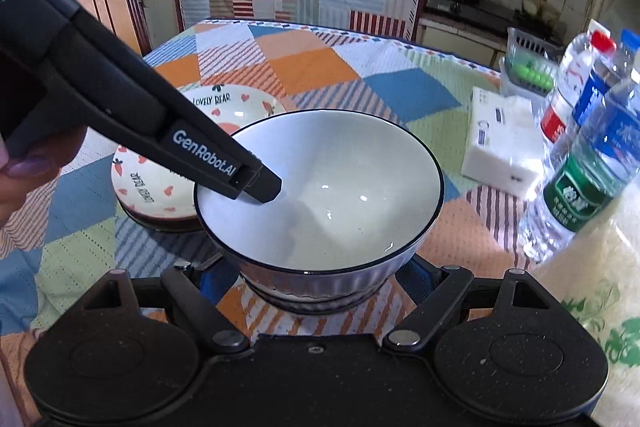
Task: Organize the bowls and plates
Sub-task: 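Carry the bowl with the right gripper and lower it into the nested bowls, then grasp the rim of the three-bowl stack with the right gripper and lift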
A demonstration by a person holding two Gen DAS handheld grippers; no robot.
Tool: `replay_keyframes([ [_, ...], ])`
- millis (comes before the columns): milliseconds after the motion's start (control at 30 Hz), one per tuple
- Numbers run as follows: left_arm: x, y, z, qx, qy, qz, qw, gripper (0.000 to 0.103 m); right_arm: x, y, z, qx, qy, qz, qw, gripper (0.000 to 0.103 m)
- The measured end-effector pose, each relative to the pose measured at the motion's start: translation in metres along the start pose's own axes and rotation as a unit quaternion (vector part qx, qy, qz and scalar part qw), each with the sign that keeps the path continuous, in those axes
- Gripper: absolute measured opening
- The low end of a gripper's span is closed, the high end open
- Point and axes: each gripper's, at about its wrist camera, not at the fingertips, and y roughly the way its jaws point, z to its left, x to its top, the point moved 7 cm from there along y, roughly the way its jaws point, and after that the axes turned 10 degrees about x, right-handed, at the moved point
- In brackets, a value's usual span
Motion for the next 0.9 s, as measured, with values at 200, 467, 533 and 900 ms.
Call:
replay_keyframes([
  [200, -0.001, 0.011, 0.003, 0.039, 0.015, -0.018, 0.9989, 0.015, -0.001, 0.002, -0.002, 0.013, -0.021, 0.002, 1.000, 0.090],
  [467, -0.010, 0.015, -0.002, 0.071, 0.039, -0.043, 0.9958, 0.016, -0.008, 0.006, 0.003, 0.004, -0.043, 0.000, 0.999, 0.090],
  [533, -0.011, 0.008, 0.004, 0.051, 0.008, -0.045, 0.9976, 0.021, -0.009, 0.001, 0.004, -0.004, -0.030, -0.012, 0.999, 0.090],
  [900, -0.025, -0.025, 0.040, -0.069, -0.145, -0.027, 0.9867, 0.041, -0.018, -0.032, 0.014, 0.017, 0.002, -0.075, 0.997, 0.093],
])
